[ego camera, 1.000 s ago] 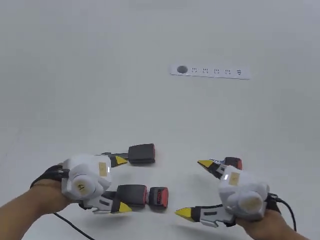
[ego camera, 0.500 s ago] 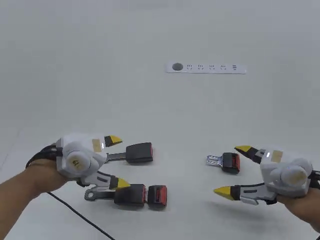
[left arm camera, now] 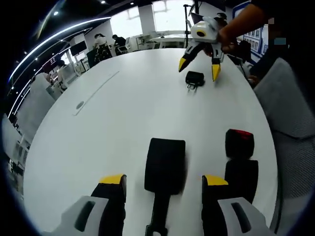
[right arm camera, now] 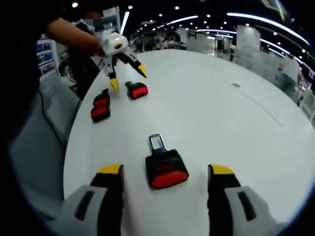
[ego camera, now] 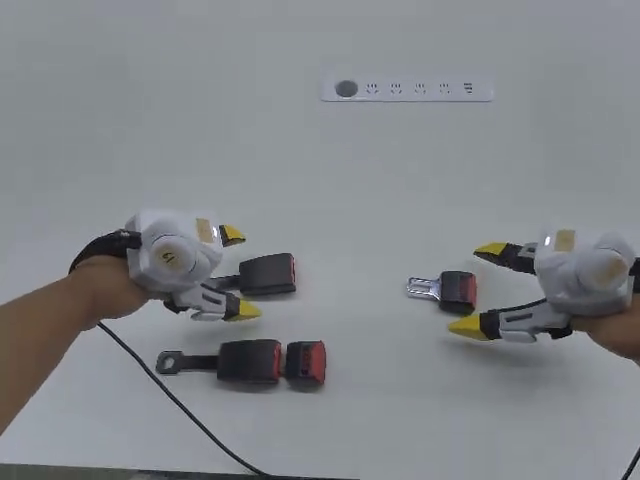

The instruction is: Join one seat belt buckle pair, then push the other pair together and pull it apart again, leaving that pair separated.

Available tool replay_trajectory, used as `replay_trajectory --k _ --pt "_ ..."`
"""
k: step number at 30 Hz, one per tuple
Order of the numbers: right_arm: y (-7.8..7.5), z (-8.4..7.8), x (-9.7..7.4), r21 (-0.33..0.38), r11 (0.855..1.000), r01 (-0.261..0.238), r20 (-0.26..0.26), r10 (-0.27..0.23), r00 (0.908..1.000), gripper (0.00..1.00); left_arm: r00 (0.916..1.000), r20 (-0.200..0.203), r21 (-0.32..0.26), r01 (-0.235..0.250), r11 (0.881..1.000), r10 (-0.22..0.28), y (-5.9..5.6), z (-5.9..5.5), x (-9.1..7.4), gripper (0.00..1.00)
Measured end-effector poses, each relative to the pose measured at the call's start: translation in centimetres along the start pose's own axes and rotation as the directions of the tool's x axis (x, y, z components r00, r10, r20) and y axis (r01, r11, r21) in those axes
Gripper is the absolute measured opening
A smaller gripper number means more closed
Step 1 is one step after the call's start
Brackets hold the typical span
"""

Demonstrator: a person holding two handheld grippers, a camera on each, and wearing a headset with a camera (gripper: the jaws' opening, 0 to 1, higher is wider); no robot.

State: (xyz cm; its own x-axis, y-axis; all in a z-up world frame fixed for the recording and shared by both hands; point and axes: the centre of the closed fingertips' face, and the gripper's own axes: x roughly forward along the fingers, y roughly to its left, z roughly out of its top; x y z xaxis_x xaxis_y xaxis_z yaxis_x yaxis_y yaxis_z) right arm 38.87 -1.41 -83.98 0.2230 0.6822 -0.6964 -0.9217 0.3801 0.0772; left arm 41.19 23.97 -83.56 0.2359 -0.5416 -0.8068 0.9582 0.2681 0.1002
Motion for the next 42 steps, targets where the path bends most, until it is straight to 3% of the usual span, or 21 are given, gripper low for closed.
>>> replay_trajectory --k 7,8,9,12,16,19,22,29,42 --pt "0.4 -0.9 0.6 -0.045 0.998 -0.050 -0.042 0.048 0.9980 0.61 0.9996 -0.013 -0.029 0.025 0.999 -0.025 0.3 -0.3 1.3 0.62" --pt "0.4 -0.4 0.7 -0.108 0.993 -0.050 -0.026 0.048 0.9985 0.59 0.9995 -0.019 -0.022 0.024 0.999 -0.025 0.3 -0.4 1.5 0.62" --pt "0.5 -0.7 0.6 -0.105 0.993 -0.048 -0.044 0.043 0.9981 0.58 0.9993 -0.009 -0.023 0.037 0.999 -0.037 0.2 -0.2 1.4 0.61" --pt "0.4 -0.5 0.5 -0.081 0.995 -0.054 -0.037 0.051 0.9980 0.56 0.9991 -0.003 -0.035 0.043 0.998 -0.043 0.2 0.0 1.5 0.61" --pt "0.8 -0.3 0.5 -0.135 0.989 -0.060 -0.046 0.054 0.9975 0.53 0.9961 -0.003 0.004 0.088 0.996 -0.088 -0.8 0.4 1.5 0.53" --pt "1.1 -0.4 0.6 -0.146 0.987 -0.066 -0.055 0.059 0.9967 0.44 0.9933 -0.002 -0.002 0.116 0.993 -0.116 -1.4 0.3 1.5 0.46" --pt "0.3 -0.3 0.6 -0.134 0.990 -0.048 -0.045 0.042 0.9981 0.37 0.9930 -0.005 -0.010 0.118 0.993 -0.118 -1.2 0.3 1.4 0.46" --pt "0.4 -0.4 0.7 -0.158 0.984 -0.080 -0.055 0.072 0.9959 0.36 0.9901 -0.017 0.018 0.139 0.990 -0.139 -1.0 0.5 1.4 0.36" --pt "0.3 -0.5 0.3 -0.116 0.988 -0.100 0.042 0.105 0.9936 0.35 0.9825 -0.024 0.074 0.186 0.980 -0.185 -0.9 0.3 1.2 0.35"
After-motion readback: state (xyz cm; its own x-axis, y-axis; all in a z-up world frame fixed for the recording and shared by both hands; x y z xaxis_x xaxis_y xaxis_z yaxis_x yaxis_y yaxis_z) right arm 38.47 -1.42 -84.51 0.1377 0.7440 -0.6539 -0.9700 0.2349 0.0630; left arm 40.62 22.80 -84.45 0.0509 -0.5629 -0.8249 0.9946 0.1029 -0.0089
